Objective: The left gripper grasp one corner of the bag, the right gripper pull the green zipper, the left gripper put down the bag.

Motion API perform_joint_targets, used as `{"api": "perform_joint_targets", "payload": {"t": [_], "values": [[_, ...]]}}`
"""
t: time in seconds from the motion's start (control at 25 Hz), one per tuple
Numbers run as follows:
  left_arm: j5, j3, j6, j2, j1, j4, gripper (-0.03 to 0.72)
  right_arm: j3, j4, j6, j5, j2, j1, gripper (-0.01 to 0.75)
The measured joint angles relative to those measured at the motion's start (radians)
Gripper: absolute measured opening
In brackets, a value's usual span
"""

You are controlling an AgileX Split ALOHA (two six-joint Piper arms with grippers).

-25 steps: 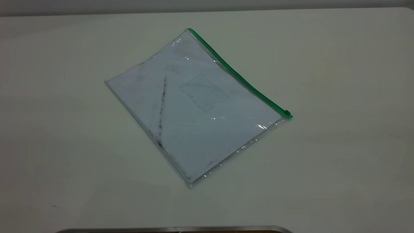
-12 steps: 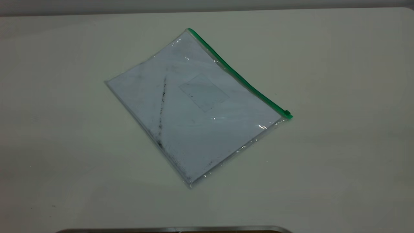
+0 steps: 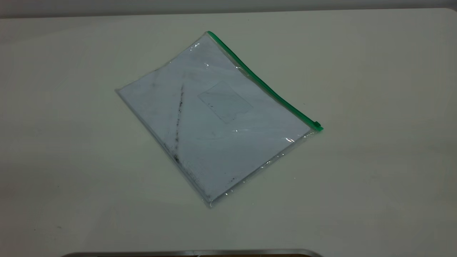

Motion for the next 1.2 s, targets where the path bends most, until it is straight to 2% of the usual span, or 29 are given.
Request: {"api": "perform_joint_targets", "payload": {"t": [0.24,0.44,0.56,1.2], "values": [[-0.001,0.0,0.0,-0.014,0.01,-0.001,0.59,0.0,0.001,0.0,0.0,0.0,0.0,0.578],[-0.001,0.0,0.0,-0.108,0.133,-0.001,0.59,0.0,0.001,0.0,0.0,0.0,0.0,0.578],[0.0,0.0,0.0,-0.16,0.175,-0.001,0.59,0.0,0.001,0.0,0.0,0.0,0.0,0.578],[0.0,0.0,-0.001,-0.165,0.186,-0.001,0.59,0.0,0.003,0.0,0.0,0.0,0.0,0.578]]}}
